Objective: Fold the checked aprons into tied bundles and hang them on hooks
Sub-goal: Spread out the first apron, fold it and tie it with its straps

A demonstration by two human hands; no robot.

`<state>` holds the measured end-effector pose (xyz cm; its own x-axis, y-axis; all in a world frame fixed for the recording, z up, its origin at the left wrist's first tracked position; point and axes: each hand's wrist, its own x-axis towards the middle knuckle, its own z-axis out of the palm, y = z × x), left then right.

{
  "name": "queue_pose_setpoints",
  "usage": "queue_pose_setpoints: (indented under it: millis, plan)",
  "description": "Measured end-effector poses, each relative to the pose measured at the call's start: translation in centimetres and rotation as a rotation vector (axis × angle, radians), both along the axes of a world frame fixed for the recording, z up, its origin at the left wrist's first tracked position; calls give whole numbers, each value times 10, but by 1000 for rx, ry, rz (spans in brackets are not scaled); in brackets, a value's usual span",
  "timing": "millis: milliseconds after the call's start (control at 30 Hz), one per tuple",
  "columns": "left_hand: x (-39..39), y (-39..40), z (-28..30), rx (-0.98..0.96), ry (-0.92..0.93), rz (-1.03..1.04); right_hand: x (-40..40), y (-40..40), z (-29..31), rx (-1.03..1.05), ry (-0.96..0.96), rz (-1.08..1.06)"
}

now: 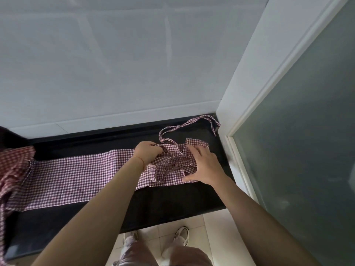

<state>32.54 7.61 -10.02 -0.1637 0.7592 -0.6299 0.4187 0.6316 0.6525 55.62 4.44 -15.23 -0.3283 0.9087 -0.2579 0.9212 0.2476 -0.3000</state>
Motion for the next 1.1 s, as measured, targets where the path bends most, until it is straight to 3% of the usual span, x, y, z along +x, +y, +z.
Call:
queue_pose_setpoints:
  millis: [100, 167, 267, 367, 433, 500, 667, 767, 833, 967, 1100]
  plan:
    - [-12, -6, -1, -100, 420, -387, -6, -1, -8, -56, -74, 83]
    - [-6, -15, -5, -46, 629, -533, -9, -2, -13, -49, -119, 113]
    - [13, -27, -14, 222, 655, -711, -9, -4, -20, -15, -88, 111]
    - [26, -36, -30, 182, 786, -1008, -2, -6, -22, -10, -46, 103]
    - [29, -35, -34, 188, 857, -1023, 4, -10, -20, -10, -49, 88]
    - [31, -31, -29, 220, 846, -957, 8, -14, -16, 2, 26, -20]
    - [38, -17, -5, 167, 496, -869, 11, -9, -3, 102, 346, -593]
    - [44, -12, 9, 140, 182, -798, 14, 2, 0, -148, 472, -919]
    - [45, -10, 15, 147, 75, -789, 14, 7, 7, -349, 508, -1036]
    - [41, -8, 15, 153, 69, -759, 19, 12, 13, -619, 641, -1089]
    - [33, -7, 14, 124, 328, -878, 29, 14, 1, -552, 658, -1000]
